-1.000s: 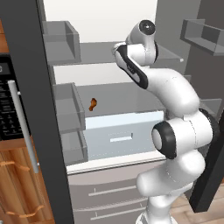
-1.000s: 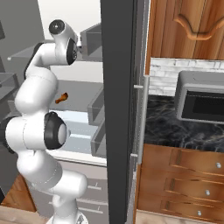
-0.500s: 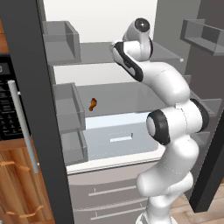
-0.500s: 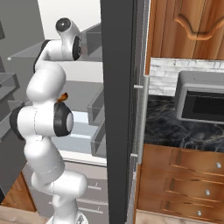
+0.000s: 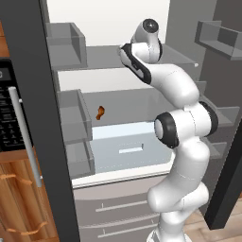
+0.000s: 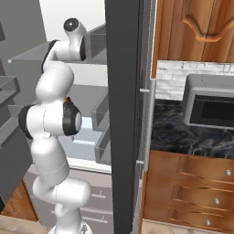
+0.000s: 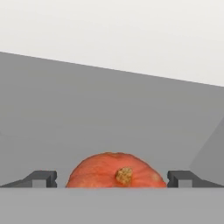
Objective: Take the cheese, chicken drumstick, and squash from the fridge and place them on the plate on the dining counter to create an appetizer plate.
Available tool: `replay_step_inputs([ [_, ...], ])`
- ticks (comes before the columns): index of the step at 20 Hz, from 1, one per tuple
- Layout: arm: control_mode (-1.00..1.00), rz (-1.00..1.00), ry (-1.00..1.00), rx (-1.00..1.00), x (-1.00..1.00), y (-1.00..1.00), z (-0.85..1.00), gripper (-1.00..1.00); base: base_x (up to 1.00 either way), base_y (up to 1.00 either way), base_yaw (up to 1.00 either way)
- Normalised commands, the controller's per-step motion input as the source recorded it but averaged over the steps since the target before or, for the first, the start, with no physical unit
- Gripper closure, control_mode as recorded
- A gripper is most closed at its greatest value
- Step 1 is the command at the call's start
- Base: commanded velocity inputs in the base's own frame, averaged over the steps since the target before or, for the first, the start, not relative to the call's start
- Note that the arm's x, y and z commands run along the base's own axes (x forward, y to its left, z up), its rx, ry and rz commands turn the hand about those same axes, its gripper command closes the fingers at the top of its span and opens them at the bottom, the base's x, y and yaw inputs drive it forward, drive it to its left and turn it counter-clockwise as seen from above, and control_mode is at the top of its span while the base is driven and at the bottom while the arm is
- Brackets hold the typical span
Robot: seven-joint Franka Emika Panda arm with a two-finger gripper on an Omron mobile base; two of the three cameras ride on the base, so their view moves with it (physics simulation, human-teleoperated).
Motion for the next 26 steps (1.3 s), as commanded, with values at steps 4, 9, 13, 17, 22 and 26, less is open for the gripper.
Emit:
replay_step_inputs([
  [4, -1.0, 0.0, 0.04, 0.0, 0.26, 0.0, -0.13, -1.0, 0.0, 0.0, 0.0],
  [9, -1.0, -0.02, 0.03, 0.0, 0.0, 0.0, -0.2, 1.0, 0.0, 0.0, 0.0],
  [13, -1.0, -0.03, 0.02, 0.0, -0.1, 0.0, -0.24, 1.0, 0.0, 0.0, 0.0],
  [17, -1.0, -0.02, -0.01, 0.0, -0.48, 0.0, -0.09, 1.0, 0.0, 0.0, 0.0],
  [22, -1.0, 0.0, -0.18, 0.0, -0.95, 0.01, 0.0, 1.0, 0.0, 0.0, 0.0],
  [26, -1.0, 0.0, -0.26, 0.0, -1.0, 0.0, 0.0, 1.0, 0.0, 0.0, 0.0],
])
